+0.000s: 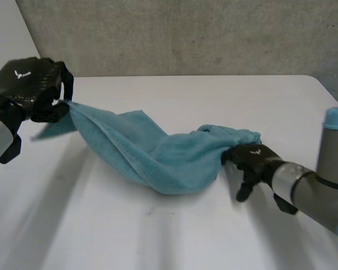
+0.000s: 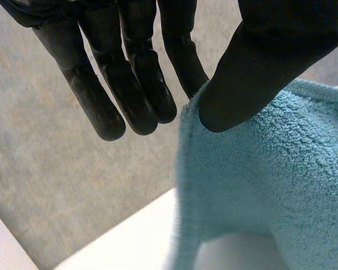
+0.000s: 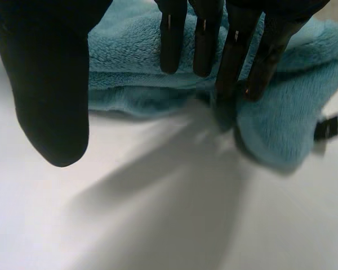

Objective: Fold the laundry

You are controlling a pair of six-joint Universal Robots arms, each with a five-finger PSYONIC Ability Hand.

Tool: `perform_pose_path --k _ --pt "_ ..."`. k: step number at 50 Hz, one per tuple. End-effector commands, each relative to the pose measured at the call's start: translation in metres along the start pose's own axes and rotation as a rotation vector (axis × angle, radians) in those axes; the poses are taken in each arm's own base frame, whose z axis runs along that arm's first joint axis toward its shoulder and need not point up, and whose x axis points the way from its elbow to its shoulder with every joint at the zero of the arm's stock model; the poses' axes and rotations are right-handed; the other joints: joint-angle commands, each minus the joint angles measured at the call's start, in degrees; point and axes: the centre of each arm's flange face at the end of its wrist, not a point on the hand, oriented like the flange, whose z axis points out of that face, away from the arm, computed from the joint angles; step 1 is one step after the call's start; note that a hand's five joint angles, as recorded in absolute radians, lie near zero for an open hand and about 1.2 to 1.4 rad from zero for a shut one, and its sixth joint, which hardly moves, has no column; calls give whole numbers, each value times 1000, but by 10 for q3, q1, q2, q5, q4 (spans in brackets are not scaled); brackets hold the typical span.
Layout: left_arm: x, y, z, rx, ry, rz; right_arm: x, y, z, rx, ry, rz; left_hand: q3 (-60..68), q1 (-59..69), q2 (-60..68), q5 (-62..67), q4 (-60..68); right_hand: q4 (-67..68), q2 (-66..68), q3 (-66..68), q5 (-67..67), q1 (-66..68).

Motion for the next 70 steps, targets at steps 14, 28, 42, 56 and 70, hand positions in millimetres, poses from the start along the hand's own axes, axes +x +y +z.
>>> perform_pose_path --k 14,28,42,56,70 --pt "3 -29 -10 96 1 -60 -98 -24 51 72 -210 -128 118 152 113 144 115 -129 -144 -133 -131 -110" --pt "-5 -26 -5 90 -21 -61 -93 -16 72 55 -95 -156 118 152 113 144 115 -59 -74 -64 -61 -40" --pt "-12 -19 0 71 -43 -65 -89 -16 87 75 -65 -205 118 152 113 144 115 37 22 32 35 56" --pt "-12 -18 1 67 -43 -66 -86 -24 98 113 -52 -205 118 152 113 144 115 146 131 142 144 165" --pt "-17 -11 6 42 -58 -71 -40 -76 84 227 116 -173 118 152 113 144 115 571 556 567 569 590"
